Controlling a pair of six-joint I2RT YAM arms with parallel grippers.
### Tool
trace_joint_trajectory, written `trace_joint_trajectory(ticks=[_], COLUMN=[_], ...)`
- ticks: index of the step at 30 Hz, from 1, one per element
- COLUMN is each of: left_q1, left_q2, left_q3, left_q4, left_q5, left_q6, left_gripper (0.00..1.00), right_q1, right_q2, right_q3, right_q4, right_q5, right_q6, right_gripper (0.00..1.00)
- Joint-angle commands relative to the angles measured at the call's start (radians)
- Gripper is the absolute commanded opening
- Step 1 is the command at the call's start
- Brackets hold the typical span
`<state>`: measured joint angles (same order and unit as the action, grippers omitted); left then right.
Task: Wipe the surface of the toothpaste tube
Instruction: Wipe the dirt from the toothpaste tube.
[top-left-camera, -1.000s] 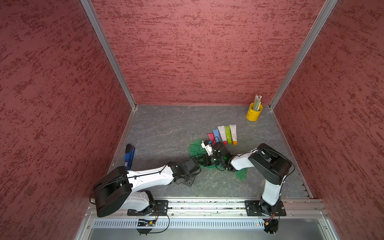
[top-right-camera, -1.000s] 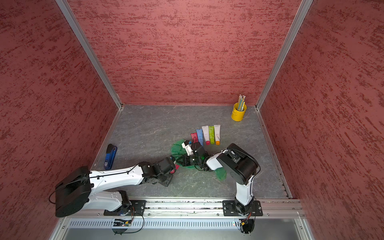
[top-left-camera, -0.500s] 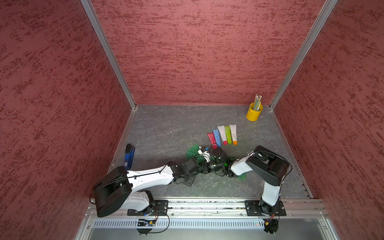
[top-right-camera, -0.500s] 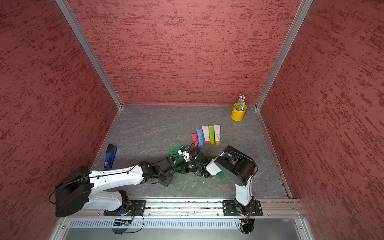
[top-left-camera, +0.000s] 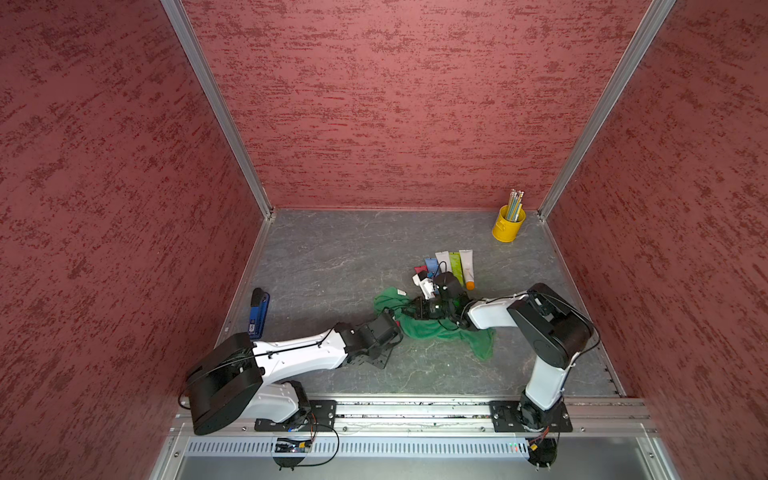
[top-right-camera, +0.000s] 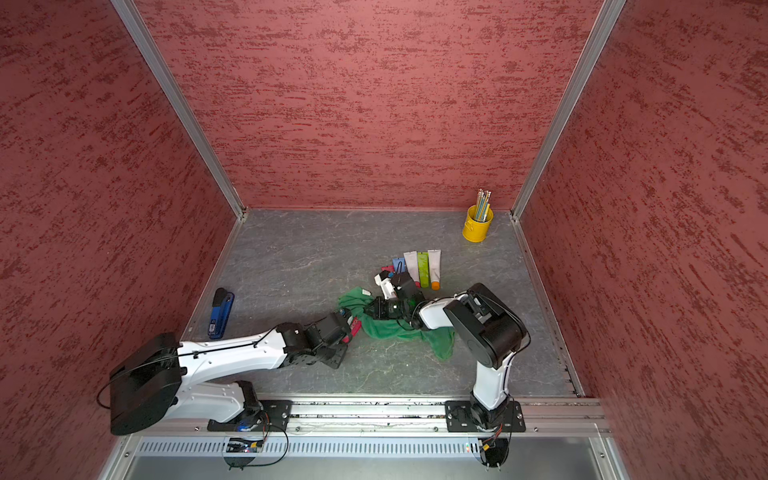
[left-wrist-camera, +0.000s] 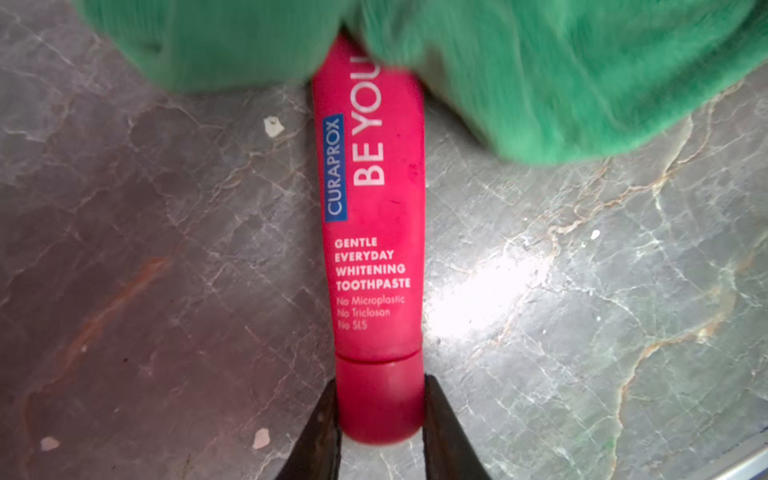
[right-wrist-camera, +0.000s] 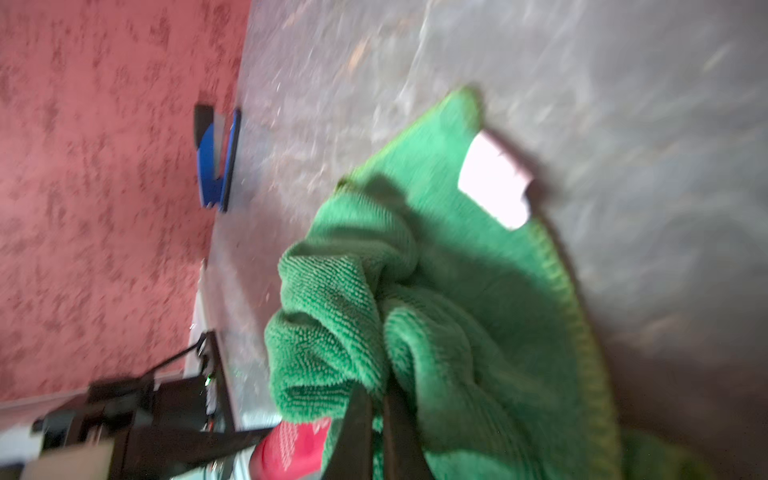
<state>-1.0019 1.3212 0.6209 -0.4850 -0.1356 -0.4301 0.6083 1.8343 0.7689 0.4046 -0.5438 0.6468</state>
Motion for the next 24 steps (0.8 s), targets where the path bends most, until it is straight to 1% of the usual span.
trace_joint_trajectory(ticks=[1,5,8,13,15,19,24], left_q1=[-0.004,-0.006,-0.006,-0.006,-0.006,-0.003,-0.003], left_q2=[-0.019,-0.016,-0.006,0.007,0.005,0.016,0.020], left_q3=[-0.005,-0.004,0.000,0.006,0.005,0.012,0.014], left_q4=[0.021,0.024,0.023,0.019,0.019,0.016,0.013], left_q5=[-0.007,-0.007,-0.008,-0.013,-0.017,-0.026,-0.030], left_q6=[0.005,0.006,0.007,0.005,0.002,0.001,0.000], left_gripper=[0.02,0.02,0.02,0.02,0.02,0.02,0.02], right_q1=[-0.012,-0.007,0.015,0.065,0.087,0.149,0.220], right_q2=[0.047,0.078,0.083,0.088,0.080,0.080,0.106], right_q3=[0.051,0.039,0.031,-0.039,-0.077,-0.150,-0.177], right_q4=[-0.093,-0.081,-0.113,-0.063,-0.004,0.201,0.373], right_q5=[0.092,0.050,0.024,-0.091,-0.138,-0.264,-0.333], right_q6=[-0.053,-0.053,-0.072,-0.050,-0.019,0.104,0.209], right_gripper=[0.00,0.00,0.00,0.00,0.00,0.00,0.00])
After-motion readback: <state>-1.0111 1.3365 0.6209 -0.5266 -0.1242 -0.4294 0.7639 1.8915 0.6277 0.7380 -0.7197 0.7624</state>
